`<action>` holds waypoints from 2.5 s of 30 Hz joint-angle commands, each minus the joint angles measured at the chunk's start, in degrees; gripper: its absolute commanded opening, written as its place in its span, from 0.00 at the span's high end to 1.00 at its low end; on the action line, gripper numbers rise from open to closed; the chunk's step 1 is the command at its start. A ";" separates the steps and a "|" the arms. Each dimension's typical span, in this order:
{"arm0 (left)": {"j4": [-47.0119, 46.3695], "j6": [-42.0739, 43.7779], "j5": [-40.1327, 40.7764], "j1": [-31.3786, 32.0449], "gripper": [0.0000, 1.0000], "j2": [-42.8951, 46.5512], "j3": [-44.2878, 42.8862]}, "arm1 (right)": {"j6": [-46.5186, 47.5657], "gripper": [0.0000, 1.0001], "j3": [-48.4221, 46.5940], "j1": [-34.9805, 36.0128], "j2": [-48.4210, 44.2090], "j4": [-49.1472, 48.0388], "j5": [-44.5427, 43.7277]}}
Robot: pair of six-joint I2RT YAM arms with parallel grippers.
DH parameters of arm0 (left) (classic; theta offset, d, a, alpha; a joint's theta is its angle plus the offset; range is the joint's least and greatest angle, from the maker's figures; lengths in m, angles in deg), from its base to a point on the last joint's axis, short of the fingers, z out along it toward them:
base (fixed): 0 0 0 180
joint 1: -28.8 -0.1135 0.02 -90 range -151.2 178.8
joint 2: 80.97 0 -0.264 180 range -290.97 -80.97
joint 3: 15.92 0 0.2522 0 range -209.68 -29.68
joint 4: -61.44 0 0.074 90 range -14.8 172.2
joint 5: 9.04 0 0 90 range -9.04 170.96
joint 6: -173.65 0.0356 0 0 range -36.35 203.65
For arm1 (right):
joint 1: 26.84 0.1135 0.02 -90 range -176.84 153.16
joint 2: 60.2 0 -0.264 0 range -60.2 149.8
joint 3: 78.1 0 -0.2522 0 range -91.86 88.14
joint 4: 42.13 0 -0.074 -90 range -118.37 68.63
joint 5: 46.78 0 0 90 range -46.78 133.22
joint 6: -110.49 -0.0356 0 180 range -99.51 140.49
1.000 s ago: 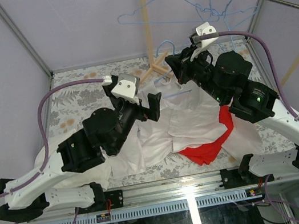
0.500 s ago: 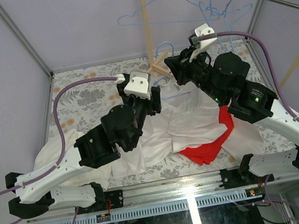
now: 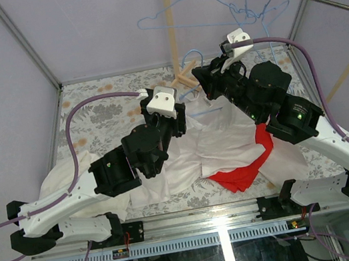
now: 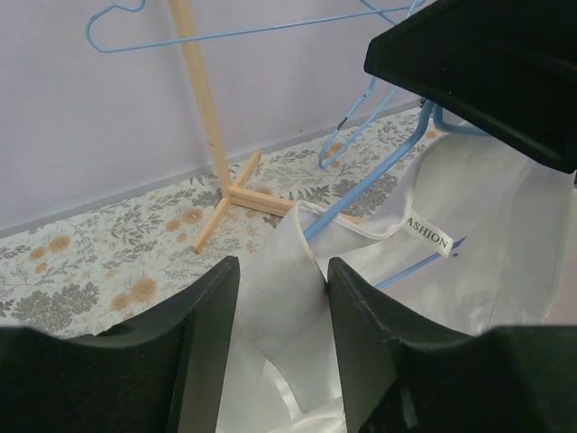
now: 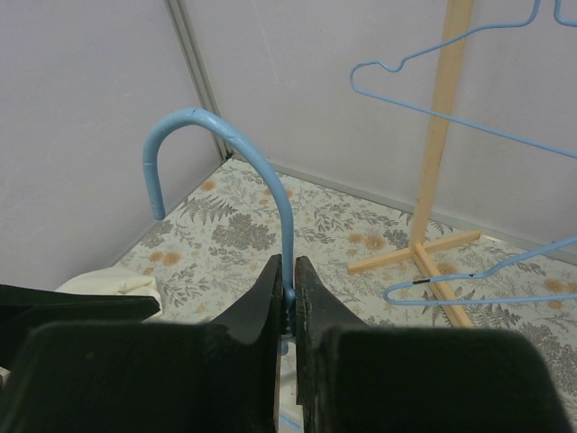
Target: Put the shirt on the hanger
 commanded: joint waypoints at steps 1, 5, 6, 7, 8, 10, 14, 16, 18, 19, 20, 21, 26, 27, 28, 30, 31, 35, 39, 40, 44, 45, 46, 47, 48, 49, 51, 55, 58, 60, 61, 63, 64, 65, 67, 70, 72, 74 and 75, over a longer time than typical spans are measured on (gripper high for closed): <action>-0.83 -1.76 0.83 -0.55 0.62 1.24 0.81 | 0.07 1.00 -0.07 0.07 -1.87 -4.27 -0.75; -0.82 -1.61 1.09 -0.67 0.80 1.37 0.67 | 0.23 1.00 -0.01 0.05 -1.92 -4.36 -0.95; -0.82 -1.47 1.09 -0.72 0.84 1.34 0.45 | 0.26 1.00 0.11 0.02 -1.96 -4.40 -1.05; -0.80 -1.31 1.14 -0.64 0.87 1.37 0.28 | 0.34 1.00 0.13 -0.01 -1.90 -4.45 -1.09; -0.69 -1.24 1.18 -0.72 0.91 1.36 0.03 | 0.38 1.00 0.25 -0.01 -1.82 -4.43 -1.13; -0.36 -1.13 1.30 -0.66 0.99 1.40 -0.66 | 0.71 1.00 0.38 0.03 -1.70 -4.28 -1.24; -0.02 -0.96 2.57 -0.77 1.00 2.18 -1.57 | 0.94 1.00 1.24 0.03 -1.91 -4.61 -1.92; 0.04 -0.79 3.47 -0.71 1.00 2.68 -1.76 | 1.21 1.00 1.79 0.02 -2.12 -4.75 -2.26; 0.34 -0.70 4.62 -0.64 1.00 3.16 -2.03 | 1.47 1.00 2.27 0.01 -2.29 -4.93 -2.61; 0.59 -0.64 5.39 -0.69 1.00 3.42 -2.20 | 1.68 1.00 2.40 0.04 -2.44 -4.98 -2.79; 0.81 -0.68 6.13 -0.78 1.00 3.60 -2.24 | 1.77 1.00 2.55 0.05 -2.55 -5.06 -2.90; 0.96 -0.77 6.90 -0.71 1.00 3.89 -2.25 | 1.95 1.00 2.74 0.07 -2.66 -5.09 -3.00; 2.98 -2.00 9.92 -0.77 1.00 4.56 -2.70 | 2.84 1.00 3.63 0.00 -3.30 -5.76 -2.62; 3.95 -2.44 10.59 -0.79 1.00 4.42 -3.16 | 3.04 1.00 3.87 0.01 -3.49 -5.98 -2.12; 5.10 -3.15 11.36 -0.89 1.00 4.01 -3.78 | 3.38 1.00 4.16 -0.01 -3.64 -6.26 -1.42; 8.23 -4.66 11.98 -1.25 1.00 3.11 -5.16 | 4.42 1.00 4.82 0.05 -4.07 -7.04 1.02; 9.52 -5.52 11.97 -1.42 1.00 2.67 -5.71 | 5.20 1.00 5.11 0.05 -4.30 -7.53 2.49; 12.74 -8.04 10.35 -2.53 1.00 1.75 -6.94 | 7.45 1.00 5.80 0.04 -4.77 -8.06 9.81; 16.95 -11.34 7.82 -5.33 1.00 0.30 -9.32 | 9.20 1.00 7.02 0.04 -5.11 -8.22 14.07; 18.45 -12.40 6.88 -6.42 1.00 -0.19 -10.37 | 9.53 1.00 7.34 -0.01 -5.21 -8.19 14.61; 21.69 -15.53 3.47 -9.79 1.00 -0.83 -11.56 | 10.41 1.00 8.53 0.01 -5.78 -8.71 15.08; 21.92 -15.85 2.73 -10.22 1.00 -0.86 -11.51 | 10.46 1.00 8.79 0.05 -5.87 -8.94 14.94; 21.88 -16.05 2.23 -10.45 1.00 -0.73 -11.42 | 10.46 1.00 8.88 0.07 -5.90 -8.94 14.34; 21.63 -16.08 1.61 -10.48 1.00 -0.60 -11.20 | 10.55 1.00 8.88 0.04 -5.78 -8.82 13.58; 20.86 -15.79 0.40 -10.48 1.00 -0.15 -10.77 | 10.52 1.00 8.68 -0.01 -5.61 -8.72 12.84; 19.69 -14.96 -1.28 -10.52 1.00 0.41 -10.13 | 10.33 1.00 8.41 0.02 -5.22 -8.50 12.28; 16.83 -13.73 -5.44 -10.44 1.00 1.66 -8.81 | 9.97 1.00 8.05 0.08 -4.53 -8.59 11.14; 14.98 -13.35 -10.96 -10.45 1.00 2.13 -9.12 | 9.33 1.00 7.57 0.04 -2.87 -9.23 8.77; 15.42 -13.98 -13.04 -10.51 1.00 1.66 -10.42 | 8.76 1.00 7.41 0.06 -2.06 -10.37 7.10; 15.44 -14.72 -14.25 -10.46 1.00 1.71 -10.75 | 8.30 1.00 7.18 0.00 -1.53 -10.99 4.96; 15.44 -15.05 -14.68 -10.44 1.00 1.72 -10.89 | 7.98 1.00 7.01 0.01 -1.27 -11.35 3.14; 15.44 -15.71 -15.60 -10.39 1.00 1.83 -11.12 | 7.57 1.00 6.47 0.03 -0.81 -12.19 0.80; 15.44 -16.00 -15.96 -10.35 1.00 1.95 -11.11 | 7.33 1.00 6.16 0.04 -0.63 -12.79 0.30; 15.44 -16.22 -16.37 -10.41 1.00 1.92 -11.21 | 7.14 1.00 5.97 0.04 -0.46 -13.40 0.24; 15.44 -16.79 -17.19 -10.32 1.00 1.92 -11.34 | 6.82 1.00 5.02 0.06 0.09 -14.00 1.41; 15.36 -17.13 -18.15 -10.20 1.00 1.55 -11.77 | 5.97 1.00 3.33 0.02 1.23 -14.00 3.47; 15.21 -17.18 -18.34 -9.79 1.00 1.30 -12.13 | 5.48 1.00 3.16 0.06 1.48 -14.81 4.79; 14.82 -17.23 -18.38 -9.54 1.00 1.27 -12.27 | 5.00 1.00 3.37 0.00 1.42 -15.51 5.41; 14.63 -17.23 -18.53 -9.48 1.00 1.23 -12.23 | 4.84 1.00 3.53 0.07 1.38 -15.72 5.62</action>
